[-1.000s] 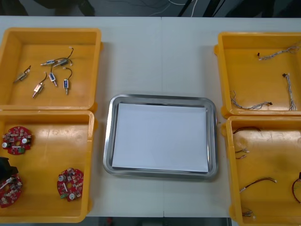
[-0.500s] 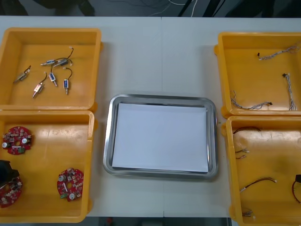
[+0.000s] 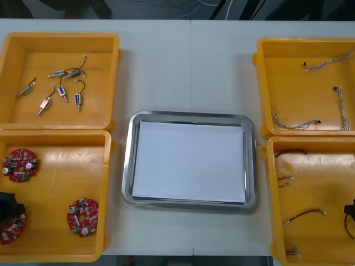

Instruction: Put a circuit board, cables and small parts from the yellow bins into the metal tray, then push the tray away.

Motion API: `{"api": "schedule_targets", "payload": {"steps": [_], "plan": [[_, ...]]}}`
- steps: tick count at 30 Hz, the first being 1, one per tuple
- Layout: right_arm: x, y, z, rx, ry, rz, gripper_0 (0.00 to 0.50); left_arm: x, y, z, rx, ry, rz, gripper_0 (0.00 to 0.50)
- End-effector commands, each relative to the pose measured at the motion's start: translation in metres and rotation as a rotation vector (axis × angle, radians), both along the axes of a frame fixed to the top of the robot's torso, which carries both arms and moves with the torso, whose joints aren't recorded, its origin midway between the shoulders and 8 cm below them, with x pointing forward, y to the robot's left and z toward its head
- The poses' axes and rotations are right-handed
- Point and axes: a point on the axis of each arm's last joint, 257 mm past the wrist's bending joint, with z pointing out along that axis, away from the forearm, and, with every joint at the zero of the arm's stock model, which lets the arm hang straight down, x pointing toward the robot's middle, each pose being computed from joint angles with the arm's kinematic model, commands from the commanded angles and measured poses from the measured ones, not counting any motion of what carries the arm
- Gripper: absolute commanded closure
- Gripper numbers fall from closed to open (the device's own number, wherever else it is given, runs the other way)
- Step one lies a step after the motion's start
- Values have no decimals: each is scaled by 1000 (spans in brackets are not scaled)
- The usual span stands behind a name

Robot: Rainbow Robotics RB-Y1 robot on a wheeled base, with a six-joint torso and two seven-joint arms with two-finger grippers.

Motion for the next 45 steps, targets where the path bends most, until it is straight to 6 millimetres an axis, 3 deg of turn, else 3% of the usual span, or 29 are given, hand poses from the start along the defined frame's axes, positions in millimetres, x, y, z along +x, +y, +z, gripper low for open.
{"api": "schedule_targets", "payload": {"steps": [1, 7, 8, 9, 10, 12, 14, 16, 17, 18, 28, 38, 45], "plan": [[7, 7, -9, 34, -4, -31, 3, -2, -3, -5, -15, 0, 36, 0], [9, 5, -10, 35, -6, -39, 6, 0, -3, -4, -15, -4, 34, 0], [10, 5, -9, 35, -7, -38, 7, -1, -3, -4, -14, -3, 35, 32], [8, 5, -10, 37, -3, -41, 7, 0, -3, -4, -13, -4, 33, 362], [8, 5, -10, 37, -3, -42, 6, 0, -3, -4, -12, -4, 33, 499], [8, 5, -11, 38, -2, -41, 9, 0, -3, -3, -11, -6, 31, 500], [9, 5, -10, 38, -4, -43, 63, 0, -2, -4, -10, -5, 34, 500], [9, 7, -11, 39, -1, -40, 210, 0, -2, -3, -11, -6, 34, 500], [9, 8, -12, 40, -1, -38, 324, 1, -3, -3, -11, -7, 34, 500], [9, 7, -11, 40, -1, -38, 500, 1, -2, -3, -11, -6, 36, 500], [16, 6, -3, 48, -26, -40, 500, 7, -4, 2, -15, -13, 38, 500], [27, 14, 31, 58, -30, -2, 500, 22, -10, 19, -18, 5, 20, 500], [37, 19, 49, 67, -43, 46, 500, 36, -26, 32, -39, 13, -9, 500]]}}
